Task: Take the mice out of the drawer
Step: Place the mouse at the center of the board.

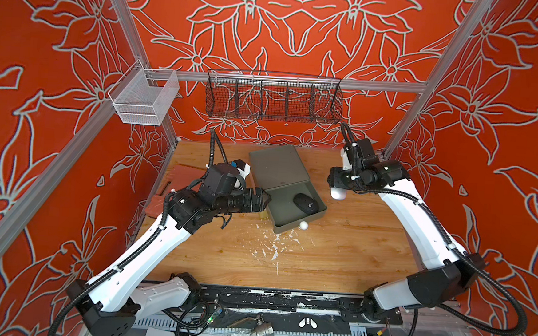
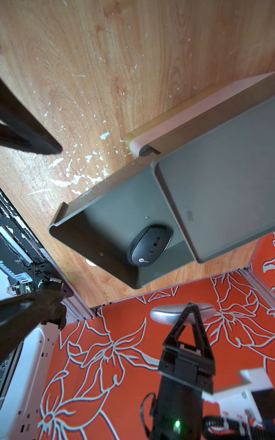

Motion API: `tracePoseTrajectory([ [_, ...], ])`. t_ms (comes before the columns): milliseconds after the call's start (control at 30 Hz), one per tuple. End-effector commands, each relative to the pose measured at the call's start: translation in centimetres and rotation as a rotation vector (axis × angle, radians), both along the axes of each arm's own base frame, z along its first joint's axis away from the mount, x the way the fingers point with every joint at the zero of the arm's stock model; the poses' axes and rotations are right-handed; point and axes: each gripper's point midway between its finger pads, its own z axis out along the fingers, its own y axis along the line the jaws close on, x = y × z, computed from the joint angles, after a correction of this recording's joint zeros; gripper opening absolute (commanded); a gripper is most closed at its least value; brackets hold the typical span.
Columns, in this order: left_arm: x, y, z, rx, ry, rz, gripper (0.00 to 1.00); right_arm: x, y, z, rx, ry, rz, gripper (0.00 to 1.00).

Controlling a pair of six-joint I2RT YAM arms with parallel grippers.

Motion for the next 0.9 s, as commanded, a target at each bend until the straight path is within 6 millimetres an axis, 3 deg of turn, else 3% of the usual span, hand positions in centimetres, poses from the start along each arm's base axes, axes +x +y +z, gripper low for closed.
tracePoseTrajectory([
  [0, 0.5, -0.9, 0.9, -0.023, -0.022, 0.008, 0.87, 0.6, -1.6, -3.1, -0.026, 0.053, 0.02, 0.62],
  [167, 0.8, -1.7, 0.8, -0.031, -0.019, 0.018, 0.87, 2.4, -3.4, -8.8, -0.031, 0.138, 0.019, 0.62],
  [367, 1.0, -2.1, 0.3, -0.024, -0.017, 0.019, 0.87, 4.2, -4.8, -14.2, -0.069, 0.21, 0.006, 0.62],
  [533, 1.2, -2.5, 0.2, -0.014, -0.012, 0.001, 0.88, 5.7, -5.2, -17.1, -0.047, 0.236, -0.003, 0.62],
  [867, 1.1, -2.8, -0.1, 0.009, -0.005, -0.028, 0.88, 6.8, -5.8, -21.3, -0.025, 0.317, -0.021, 0.62],
])
